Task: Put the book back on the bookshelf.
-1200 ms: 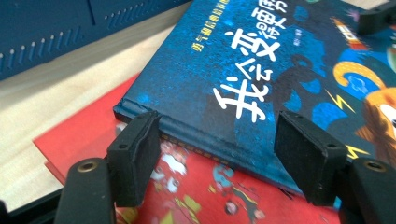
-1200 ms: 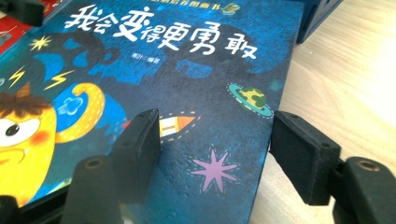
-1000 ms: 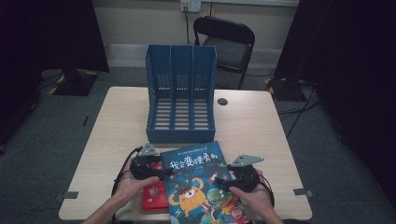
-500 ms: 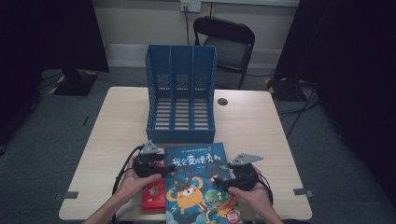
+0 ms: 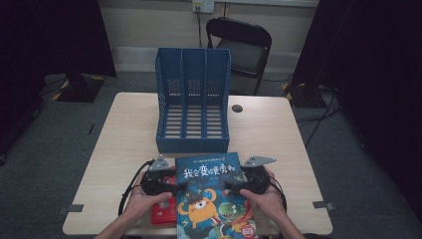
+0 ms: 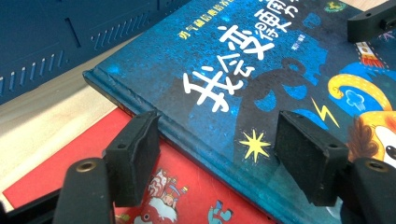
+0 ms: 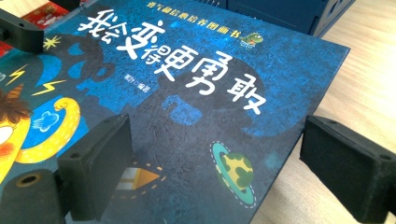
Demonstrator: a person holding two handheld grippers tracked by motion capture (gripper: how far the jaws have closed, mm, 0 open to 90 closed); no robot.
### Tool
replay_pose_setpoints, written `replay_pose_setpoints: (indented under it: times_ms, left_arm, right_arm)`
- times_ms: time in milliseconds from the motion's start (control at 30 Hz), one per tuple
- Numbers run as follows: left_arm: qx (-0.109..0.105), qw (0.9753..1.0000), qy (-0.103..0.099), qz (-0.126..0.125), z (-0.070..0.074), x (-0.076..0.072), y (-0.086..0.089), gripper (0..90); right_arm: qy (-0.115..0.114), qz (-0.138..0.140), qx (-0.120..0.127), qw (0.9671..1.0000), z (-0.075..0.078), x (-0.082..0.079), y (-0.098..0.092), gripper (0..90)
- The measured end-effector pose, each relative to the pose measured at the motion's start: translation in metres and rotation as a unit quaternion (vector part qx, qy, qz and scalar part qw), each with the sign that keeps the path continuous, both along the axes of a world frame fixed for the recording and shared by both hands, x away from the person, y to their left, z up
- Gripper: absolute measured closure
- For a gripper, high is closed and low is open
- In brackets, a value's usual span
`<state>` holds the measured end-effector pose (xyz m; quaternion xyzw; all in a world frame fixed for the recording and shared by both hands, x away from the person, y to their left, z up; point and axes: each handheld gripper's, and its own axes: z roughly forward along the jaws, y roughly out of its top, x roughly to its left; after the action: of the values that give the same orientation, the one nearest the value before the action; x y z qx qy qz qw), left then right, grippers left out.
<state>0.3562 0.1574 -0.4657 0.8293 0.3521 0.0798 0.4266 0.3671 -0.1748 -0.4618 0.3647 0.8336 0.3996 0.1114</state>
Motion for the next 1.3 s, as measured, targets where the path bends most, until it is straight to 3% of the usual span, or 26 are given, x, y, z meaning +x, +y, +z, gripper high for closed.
replay_pose_setpoints:
  times_ms: [100,200,300,400,533,733,933,967,1300]
  left_arm:
    - [-0.001,1.0000,-0.001,0.001,0.000,0.002,-0.002,31.5]
    - [-0.001,1.0000,-0.001,-0.001,0.000,0.005,-0.005,31.7]
    - [0.012,0.9999,0.007,0.004,0.003,0.011,-0.011,31.9]
    - [0.011,0.9999,0.005,0.009,0.003,0.012,-0.013,32.7]
    - [0.007,0.9999,0.007,0.006,0.003,0.013,-0.013,32.8]
    - [0.002,1.0000,0.006,0.005,0.002,0.010,-0.009,31.9]
    - [-0.007,0.9997,-0.004,-0.021,-0.001,0.006,-0.003,32.9]
    - [-0.017,0.9996,0.002,-0.024,-0.001,0.007,-0.001,35.6]
    - [-0.030,0.9990,0.014,-0.029,-0.001,0.011,0.002,35.6]
  right_arm:
    - [-0.001,-0.004,0.001,1.0000,0.000,-0.001,-0.002,9.2]
    - [0.019,-0.020,-0.002,0.9996,0.001,-0.001,-0.004,8.3]
    - [0.027,-0.028,0.000,0.9992,0.001,-0.001,-0.007,8.3]
    - [0.031,-0.031,0.004,0.9990,0.001,0.000,-0.009,8.2]
    - [0.066,-0.035,0.029,0.9968,-0.003,0.004,-0.014,8.7]
    - [0.055,-0.033,0.021,0.9977,-0.001,0.003,-0.012,10.3]
    - [0.045,-0.039,0.021,0.9980,0.003,0.003,-0.013,15.6]
    - [0.038,-0.040,0.023,0.9982,0.007,0.003,-0.012,16.6]
    - [0.018,-0.031,0.045,0.9983,0.021,0.004,-0.013,23.4]
